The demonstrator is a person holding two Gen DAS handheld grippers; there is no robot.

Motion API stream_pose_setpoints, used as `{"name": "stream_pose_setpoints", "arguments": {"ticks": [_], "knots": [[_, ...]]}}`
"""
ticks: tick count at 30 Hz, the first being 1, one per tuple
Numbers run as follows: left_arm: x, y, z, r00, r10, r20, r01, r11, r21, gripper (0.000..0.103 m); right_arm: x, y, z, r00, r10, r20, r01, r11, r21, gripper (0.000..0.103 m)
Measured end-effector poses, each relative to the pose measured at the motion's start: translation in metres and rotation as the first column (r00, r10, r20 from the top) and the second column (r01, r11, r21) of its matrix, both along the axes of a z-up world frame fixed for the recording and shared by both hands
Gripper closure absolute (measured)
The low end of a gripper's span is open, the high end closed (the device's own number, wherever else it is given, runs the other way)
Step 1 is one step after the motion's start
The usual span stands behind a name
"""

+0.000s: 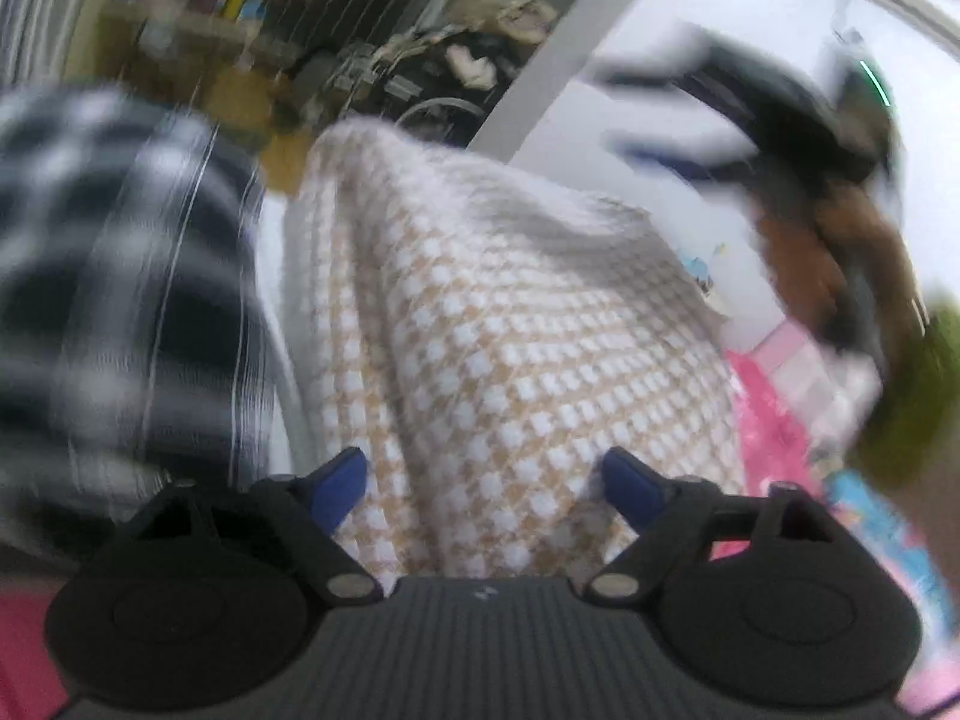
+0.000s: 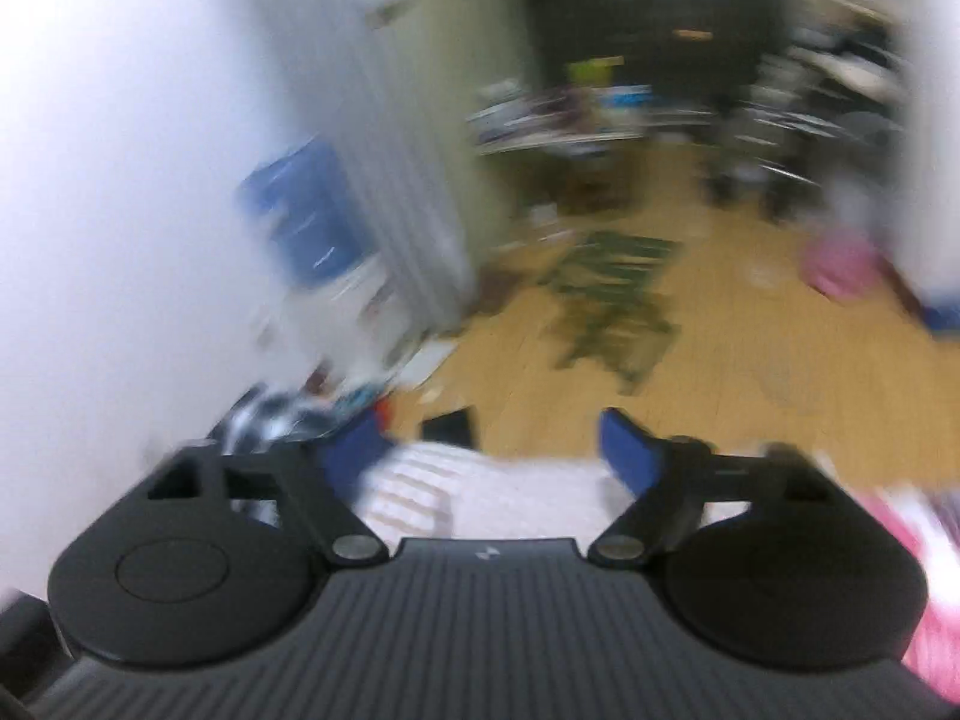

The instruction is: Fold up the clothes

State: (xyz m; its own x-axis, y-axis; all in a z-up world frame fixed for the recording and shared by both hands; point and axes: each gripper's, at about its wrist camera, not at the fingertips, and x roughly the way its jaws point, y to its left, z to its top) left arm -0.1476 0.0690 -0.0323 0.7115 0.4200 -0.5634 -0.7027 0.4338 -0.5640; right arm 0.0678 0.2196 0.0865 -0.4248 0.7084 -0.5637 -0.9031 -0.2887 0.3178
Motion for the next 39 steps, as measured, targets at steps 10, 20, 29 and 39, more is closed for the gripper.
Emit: {"name": "stream_pose_setpoints", "arguments": {"ticks": [10, 20, 29, 39], "knots": [[0.001, -0.012, -0.002, 1.0, 0.018, -0.003, -0.018, 0.999, -0.043, 0.013, 0.023, 0.029, -0.056, 0.994, -0.033, -0.107, 0.018, 0.991, -0.132, 0.024], [-0.001, -0.011, 0.033, 0.993, -0.02, -0.116, 0.024, 0.999, 0.033, 0.021, 0.061, -0.01, -0.066, 0.99, -0.112, -0.085, 0.1, 0.986, -0.136, 0.027], [0.034, 0.109, 0.086, 0.99, 0.049, -0.129, -0.016, 0.969, 0.247, 0.022, 0.032, -0.009, 0.0, 0.998, -0.057, 0.0, 0.056, 0.981, 0.188, 0.064], [0.039, 0.117, 0.086, 0.976, 0.055, -0.21, -0.006, 0.974, 0.228, 0.031, 0.047, -0.003, -0.007, 0.987, -0.102, 0.121, 0.097, 0.994, 0.049, 0.085]]}}
